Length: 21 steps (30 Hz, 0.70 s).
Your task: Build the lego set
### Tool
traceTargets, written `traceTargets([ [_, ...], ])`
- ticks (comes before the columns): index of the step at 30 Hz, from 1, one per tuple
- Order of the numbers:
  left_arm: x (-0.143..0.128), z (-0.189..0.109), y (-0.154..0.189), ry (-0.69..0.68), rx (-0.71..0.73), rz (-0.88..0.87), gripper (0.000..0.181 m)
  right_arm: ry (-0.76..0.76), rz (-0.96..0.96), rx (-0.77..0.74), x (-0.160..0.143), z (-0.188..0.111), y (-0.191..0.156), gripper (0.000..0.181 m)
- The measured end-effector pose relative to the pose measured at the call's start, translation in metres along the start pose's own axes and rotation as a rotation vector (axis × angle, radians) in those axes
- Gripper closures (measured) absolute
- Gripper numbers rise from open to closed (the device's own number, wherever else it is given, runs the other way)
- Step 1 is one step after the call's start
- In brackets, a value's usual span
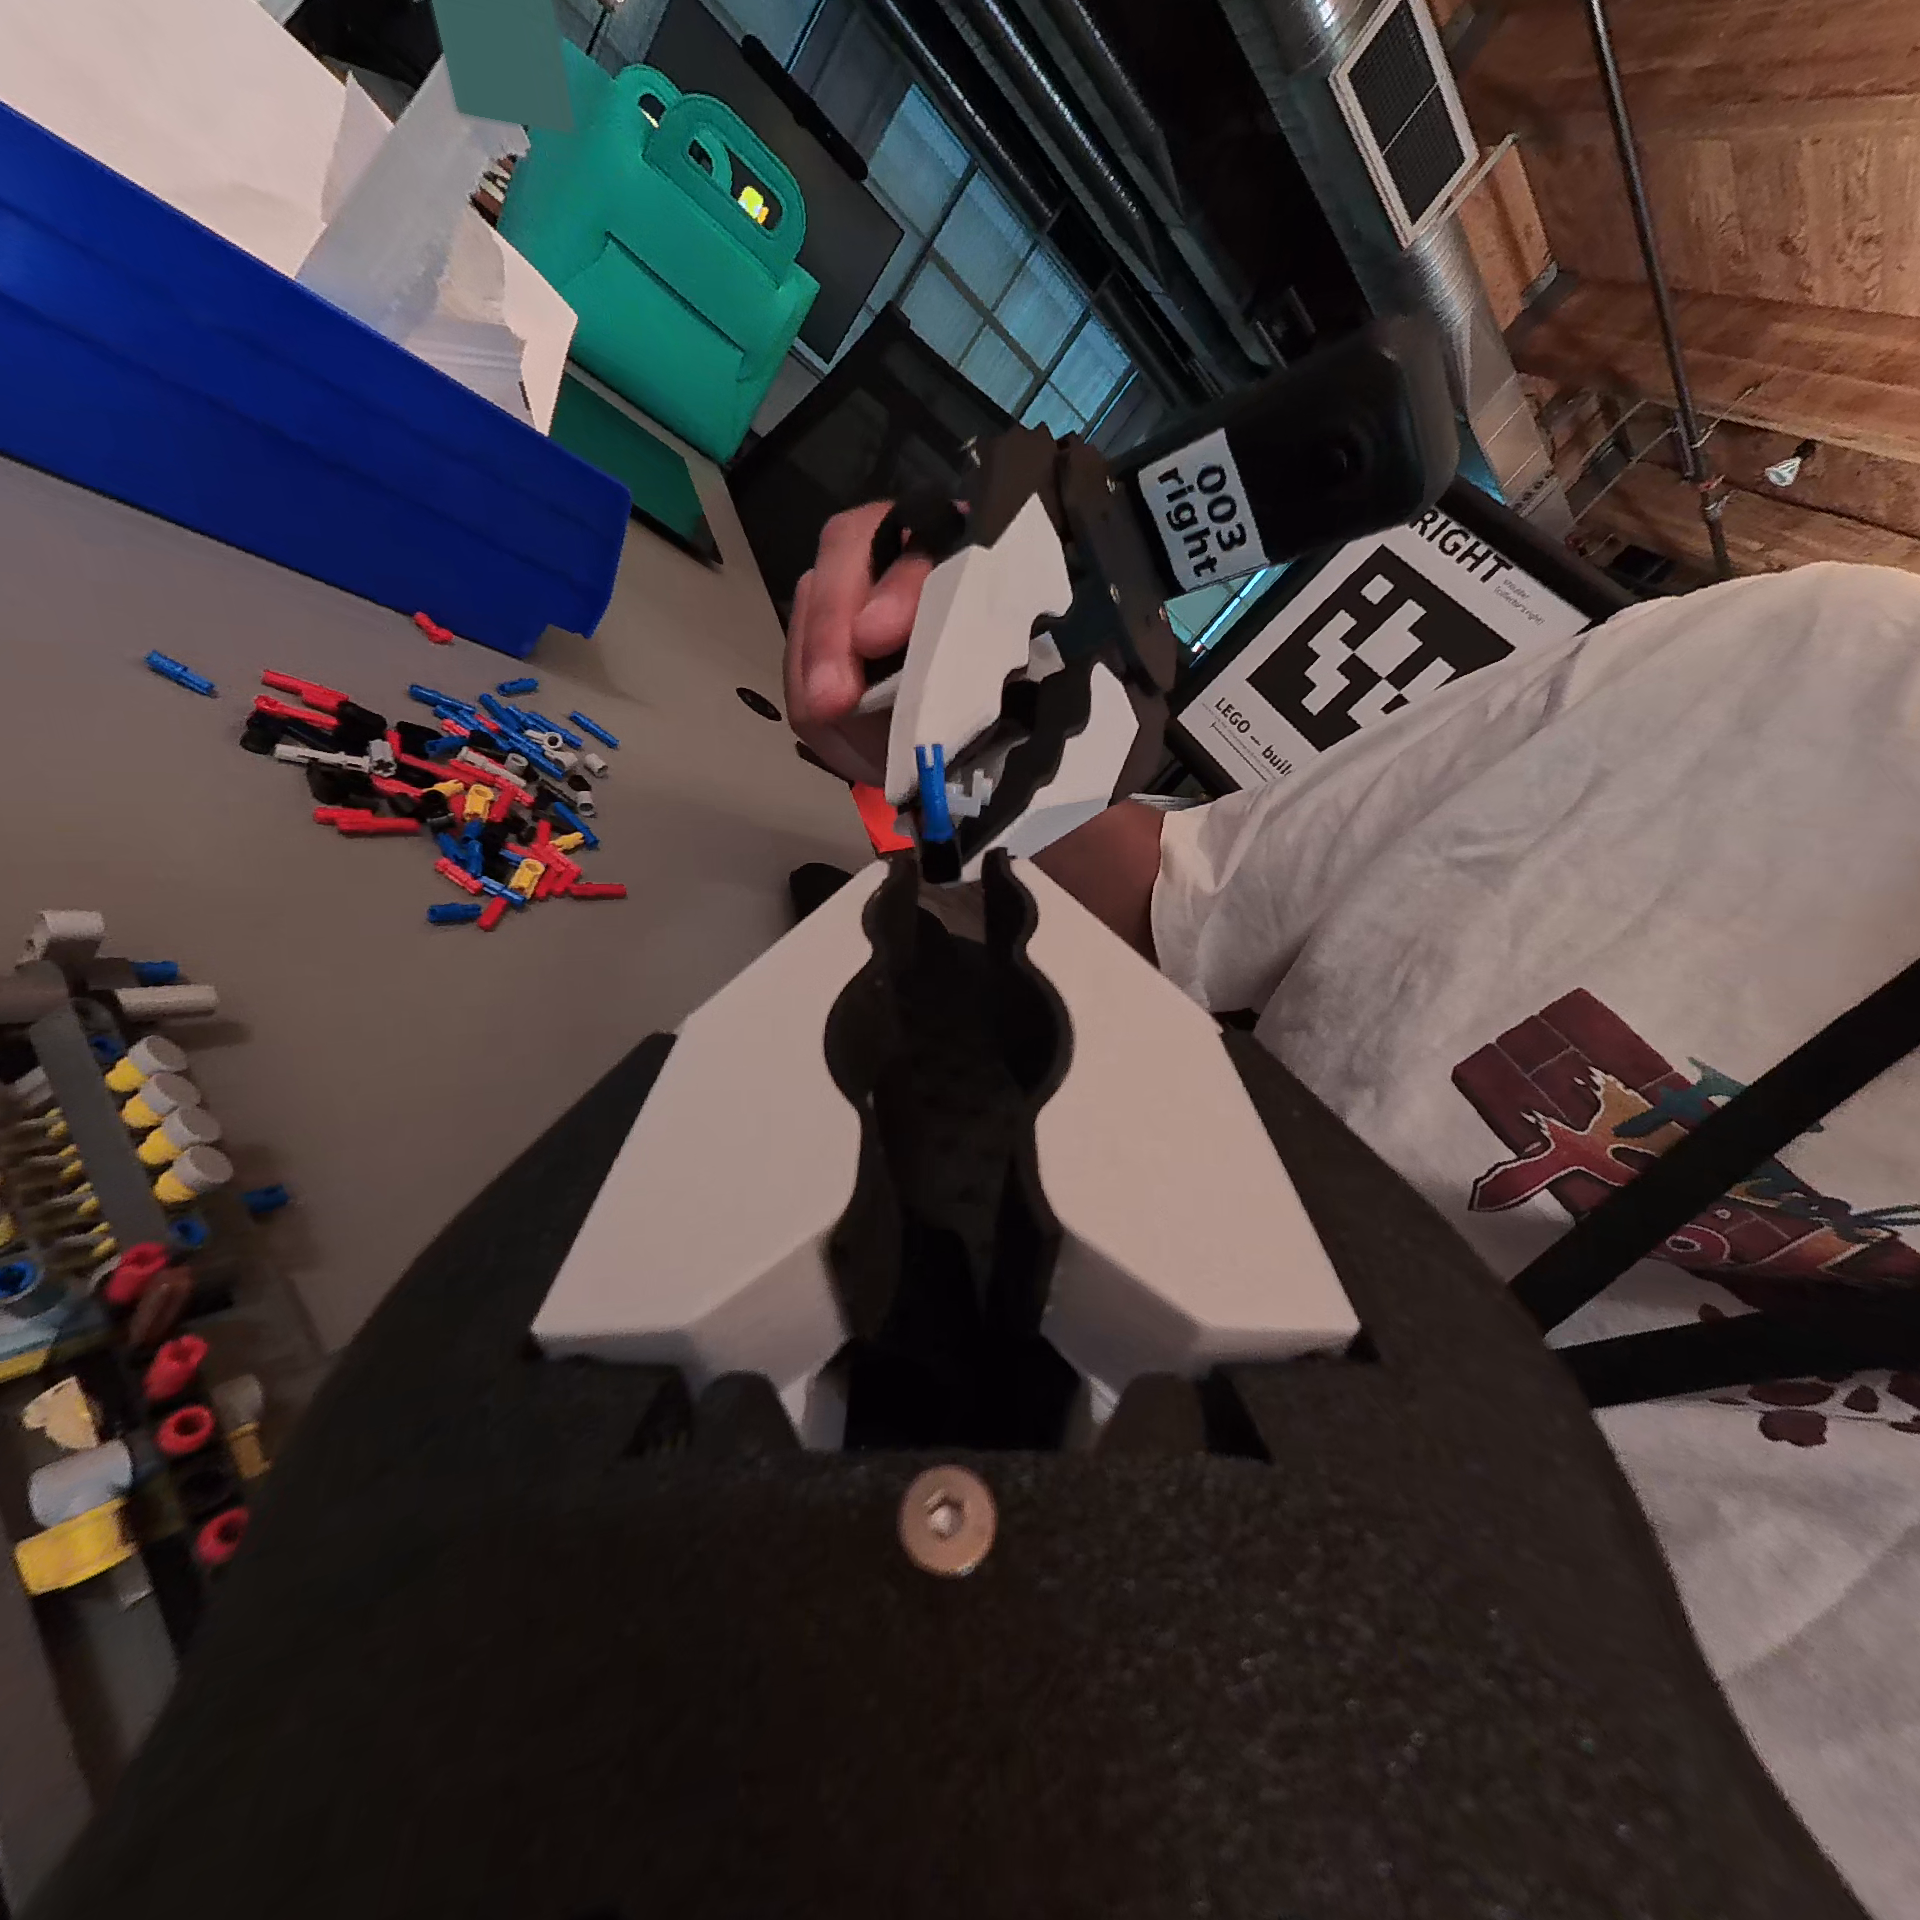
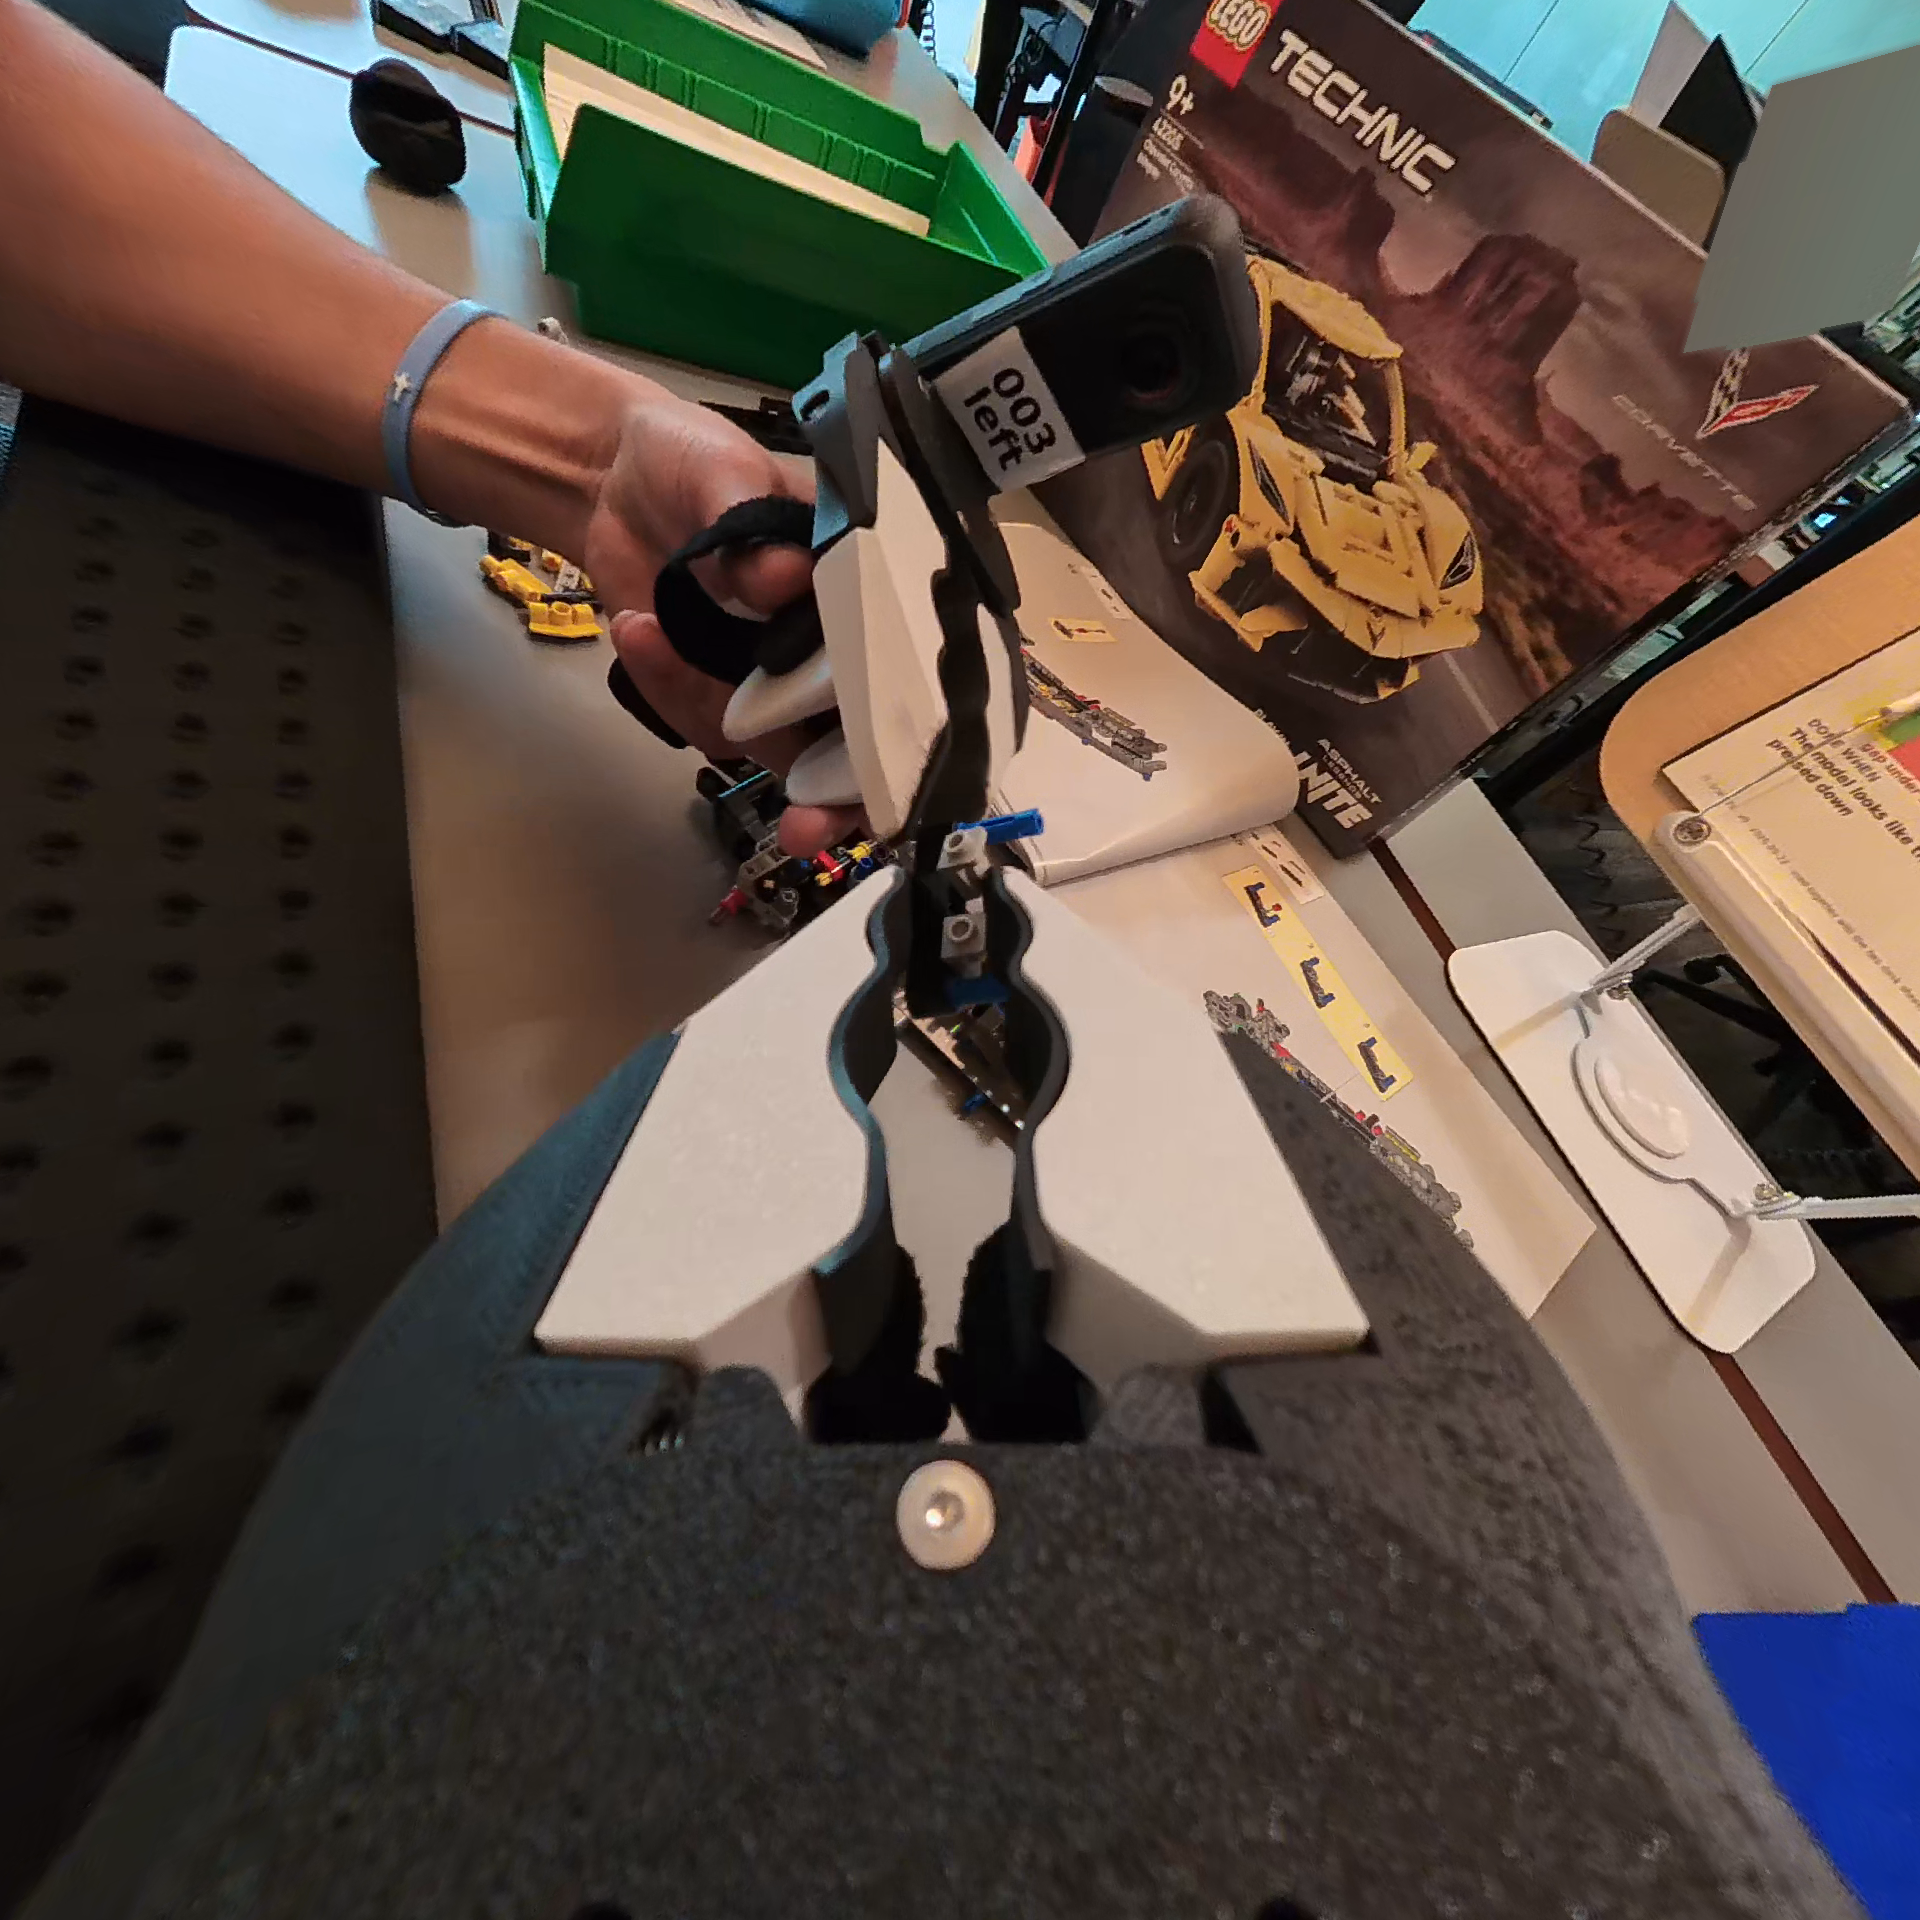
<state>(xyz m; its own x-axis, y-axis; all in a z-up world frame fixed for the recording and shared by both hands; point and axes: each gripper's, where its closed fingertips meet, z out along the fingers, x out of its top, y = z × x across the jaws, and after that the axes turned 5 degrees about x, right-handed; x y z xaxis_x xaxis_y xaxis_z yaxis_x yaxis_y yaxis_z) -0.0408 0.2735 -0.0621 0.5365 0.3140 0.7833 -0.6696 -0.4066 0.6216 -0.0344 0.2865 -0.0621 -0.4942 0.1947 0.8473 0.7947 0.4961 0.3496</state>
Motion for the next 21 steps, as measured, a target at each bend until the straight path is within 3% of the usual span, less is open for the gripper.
traceTargets([
  [15,-0.0049,0.0019,-0.0001,-0.035,0.005,-0.008,0.175,-0.053,-0.05,0.045,-0.0001,0.0052,-0.0085,0.168],
  [21,-0.0069,0.0037,-0.0001,-0.042,0.011,0.001,0.175,-0.026,0.066,0.106,-0.0038,0.0048,-0.011,0.168],
])
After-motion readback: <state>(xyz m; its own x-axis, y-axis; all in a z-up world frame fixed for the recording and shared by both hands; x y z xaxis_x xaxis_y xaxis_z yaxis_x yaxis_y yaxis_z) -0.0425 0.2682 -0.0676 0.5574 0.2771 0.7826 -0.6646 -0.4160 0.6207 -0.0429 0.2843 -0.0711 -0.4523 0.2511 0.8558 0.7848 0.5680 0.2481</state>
